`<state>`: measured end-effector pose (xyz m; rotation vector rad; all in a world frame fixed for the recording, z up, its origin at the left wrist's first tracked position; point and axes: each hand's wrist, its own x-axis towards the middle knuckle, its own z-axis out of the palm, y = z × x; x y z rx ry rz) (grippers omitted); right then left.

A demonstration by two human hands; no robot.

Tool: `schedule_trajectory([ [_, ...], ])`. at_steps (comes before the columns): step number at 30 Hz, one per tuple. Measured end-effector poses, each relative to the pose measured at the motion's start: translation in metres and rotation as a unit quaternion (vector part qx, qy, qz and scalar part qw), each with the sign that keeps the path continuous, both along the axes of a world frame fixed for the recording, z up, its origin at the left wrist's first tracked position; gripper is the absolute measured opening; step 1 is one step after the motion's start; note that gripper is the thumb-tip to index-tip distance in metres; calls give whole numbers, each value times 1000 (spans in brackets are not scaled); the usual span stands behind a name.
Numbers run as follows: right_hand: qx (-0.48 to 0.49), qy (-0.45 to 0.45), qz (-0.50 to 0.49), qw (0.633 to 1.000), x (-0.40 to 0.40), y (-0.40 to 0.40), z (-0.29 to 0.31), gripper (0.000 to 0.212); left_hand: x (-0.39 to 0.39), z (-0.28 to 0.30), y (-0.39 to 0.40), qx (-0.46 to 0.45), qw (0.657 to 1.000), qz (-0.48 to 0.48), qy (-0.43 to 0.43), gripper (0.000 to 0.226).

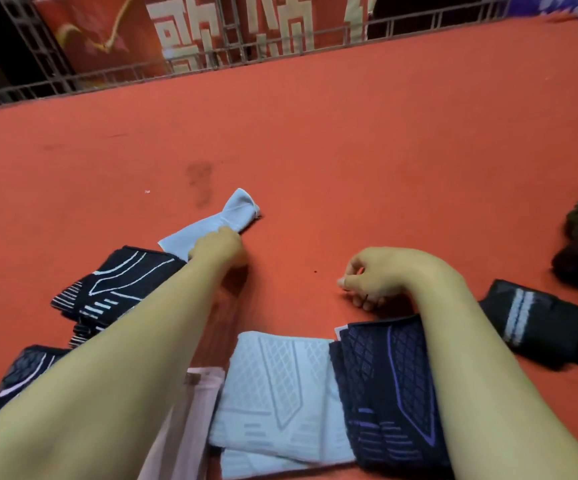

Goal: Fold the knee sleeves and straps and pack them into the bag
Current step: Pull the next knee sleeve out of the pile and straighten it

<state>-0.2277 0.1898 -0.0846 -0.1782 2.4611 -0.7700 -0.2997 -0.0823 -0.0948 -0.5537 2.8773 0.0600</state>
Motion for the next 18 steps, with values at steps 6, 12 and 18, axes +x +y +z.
schedule_trajectory([
  [6,-15,1,1,1000,-3,2,-1,40,-4,12,-4,-91,991,-54,79,36],
  [12,-54,59,-38,996,-6,5,2,24,14,48,19,258,934,-38,246,27],
  [18,-251,74,-103,959,4,0,21,34,67,34,45,504,822,-152,216,46],
])
